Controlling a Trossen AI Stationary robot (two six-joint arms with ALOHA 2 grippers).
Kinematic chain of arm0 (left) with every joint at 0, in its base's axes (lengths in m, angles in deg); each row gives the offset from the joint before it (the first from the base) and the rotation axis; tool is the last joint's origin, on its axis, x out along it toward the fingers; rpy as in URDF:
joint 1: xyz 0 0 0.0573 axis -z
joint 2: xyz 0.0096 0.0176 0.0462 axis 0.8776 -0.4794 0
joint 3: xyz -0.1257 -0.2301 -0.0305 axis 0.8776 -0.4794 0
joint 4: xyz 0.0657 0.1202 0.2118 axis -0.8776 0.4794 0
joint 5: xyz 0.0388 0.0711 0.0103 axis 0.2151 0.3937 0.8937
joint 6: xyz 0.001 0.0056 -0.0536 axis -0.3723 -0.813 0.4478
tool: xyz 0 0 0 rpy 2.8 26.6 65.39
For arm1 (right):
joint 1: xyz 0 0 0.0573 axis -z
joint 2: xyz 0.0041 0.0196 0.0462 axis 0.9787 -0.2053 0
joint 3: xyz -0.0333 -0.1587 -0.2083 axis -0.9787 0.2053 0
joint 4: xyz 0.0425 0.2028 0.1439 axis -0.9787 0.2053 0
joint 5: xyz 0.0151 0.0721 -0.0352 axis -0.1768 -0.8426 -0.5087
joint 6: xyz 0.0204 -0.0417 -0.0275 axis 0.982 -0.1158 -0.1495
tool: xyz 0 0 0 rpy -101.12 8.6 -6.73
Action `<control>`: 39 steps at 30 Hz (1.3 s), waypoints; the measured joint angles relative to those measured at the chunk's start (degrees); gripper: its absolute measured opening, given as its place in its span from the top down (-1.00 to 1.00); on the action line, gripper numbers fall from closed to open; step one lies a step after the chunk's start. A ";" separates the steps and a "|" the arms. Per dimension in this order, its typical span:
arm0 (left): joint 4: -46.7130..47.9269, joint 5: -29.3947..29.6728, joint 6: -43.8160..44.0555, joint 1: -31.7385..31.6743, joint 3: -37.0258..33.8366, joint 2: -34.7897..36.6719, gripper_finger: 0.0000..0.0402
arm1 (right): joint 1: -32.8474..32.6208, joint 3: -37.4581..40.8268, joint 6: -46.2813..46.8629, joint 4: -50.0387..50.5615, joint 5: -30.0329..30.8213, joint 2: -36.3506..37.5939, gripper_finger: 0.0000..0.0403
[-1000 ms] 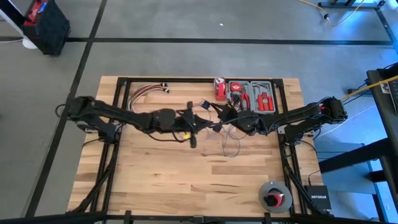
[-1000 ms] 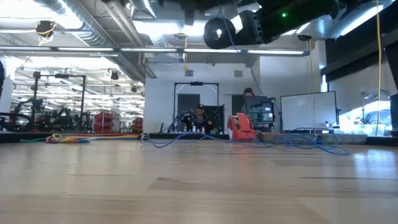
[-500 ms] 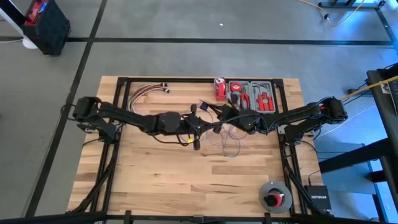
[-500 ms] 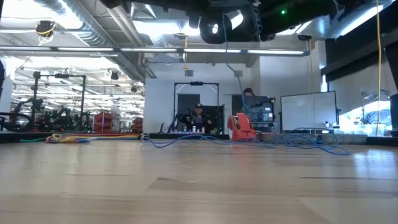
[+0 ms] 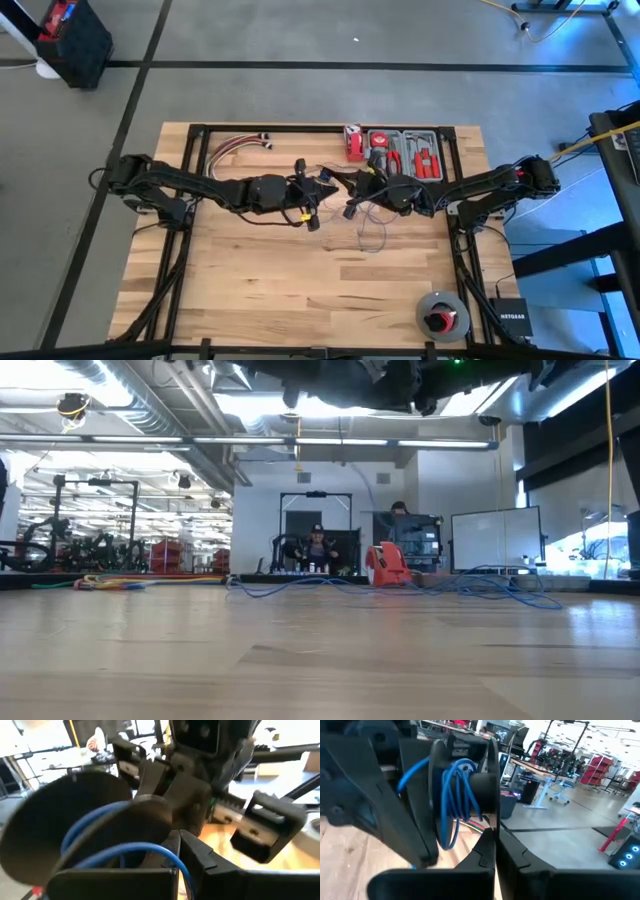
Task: Coil cords
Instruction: Coil the blue wire on the black spool
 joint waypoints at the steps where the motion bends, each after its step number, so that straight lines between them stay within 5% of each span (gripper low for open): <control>1: -0.87 -0.72 -0.02 0.13 0.02 0.00 0.99 | 0.00 -0.04 0.00 0.62 0.06 -0.06 1.00; 9: -2.54 -1.26 -0.08 0.85 2.14 1.01 0.99 | 0.07 -0.01 -0.28 4.02 1.58 -0.29 1.00; 26: 5.16 -1.47 1.46 1.14 7.35 -9.55 0.99 | 0.11 0.38 1.85 3.64 3.06 -0.55 1.00; 33: 10.45 6.09 0.61 1.29 7.34 -9.87 0.99 | 0.02 0.07 2.94 2.34 6.57 0.31 1.00; 39: 9.64 7.29 0.67 0.88 7.41 -9.77 0.99 | -0.03 -0.22 5.46 -0.84 1.84 0.58 1.00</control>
